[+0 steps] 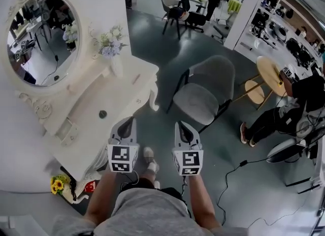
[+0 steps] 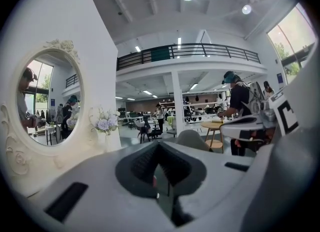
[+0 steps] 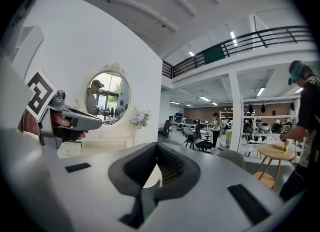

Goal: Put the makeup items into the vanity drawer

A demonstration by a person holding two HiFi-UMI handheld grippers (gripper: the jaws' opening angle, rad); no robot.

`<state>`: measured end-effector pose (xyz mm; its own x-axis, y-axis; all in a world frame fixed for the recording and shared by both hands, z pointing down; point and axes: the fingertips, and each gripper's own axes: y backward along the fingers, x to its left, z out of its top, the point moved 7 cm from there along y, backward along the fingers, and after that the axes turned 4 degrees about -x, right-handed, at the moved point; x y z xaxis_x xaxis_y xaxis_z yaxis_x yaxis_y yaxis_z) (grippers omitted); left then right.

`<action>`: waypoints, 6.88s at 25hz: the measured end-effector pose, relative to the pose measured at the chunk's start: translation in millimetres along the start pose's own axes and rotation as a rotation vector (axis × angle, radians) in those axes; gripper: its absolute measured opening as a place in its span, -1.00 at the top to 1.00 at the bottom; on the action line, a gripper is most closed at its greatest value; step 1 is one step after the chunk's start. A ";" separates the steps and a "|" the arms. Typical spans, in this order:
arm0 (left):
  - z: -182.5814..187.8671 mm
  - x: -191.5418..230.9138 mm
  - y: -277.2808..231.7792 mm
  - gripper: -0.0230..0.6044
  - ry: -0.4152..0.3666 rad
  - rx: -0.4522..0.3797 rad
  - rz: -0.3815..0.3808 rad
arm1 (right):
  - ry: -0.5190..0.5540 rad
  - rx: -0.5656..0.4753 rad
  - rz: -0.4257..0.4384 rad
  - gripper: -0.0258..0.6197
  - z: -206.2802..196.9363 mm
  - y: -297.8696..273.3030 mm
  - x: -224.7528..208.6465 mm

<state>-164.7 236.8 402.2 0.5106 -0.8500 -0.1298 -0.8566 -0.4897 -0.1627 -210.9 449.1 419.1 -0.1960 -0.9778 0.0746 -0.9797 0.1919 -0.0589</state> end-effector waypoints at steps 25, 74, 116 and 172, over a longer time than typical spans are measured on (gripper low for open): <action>-59.7 149.7 -188.1 0.93 0.153 0.186 0.183 | -0.018 0.170 0.285 0.88 -45.1 -307.9 9.0; -177.2 250.4 -219.5 0.93 0.345 0.392 0.406 | 0.062 0.671 0.381 0.76 -203.2 -506.7 72.8; -133.5 298.3 64.4 0.93 0.453 0.253 1.271 | 0.319 0.179 1.469 0.77 -26.9 -393.8 406.9; -196.0 261.6 139.9 0.93 0.616 0.303 1.607 | 0.482 0.176 1.836 0.52 -81.1 -335.1 548.9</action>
<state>-165.6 -92.1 537.2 -0.9205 -0.3904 0.0151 -0.3590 0.8300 -0.4270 6.3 -145.0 560.5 -0.8639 0.5019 0.0411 0.4296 0.7771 -0.4599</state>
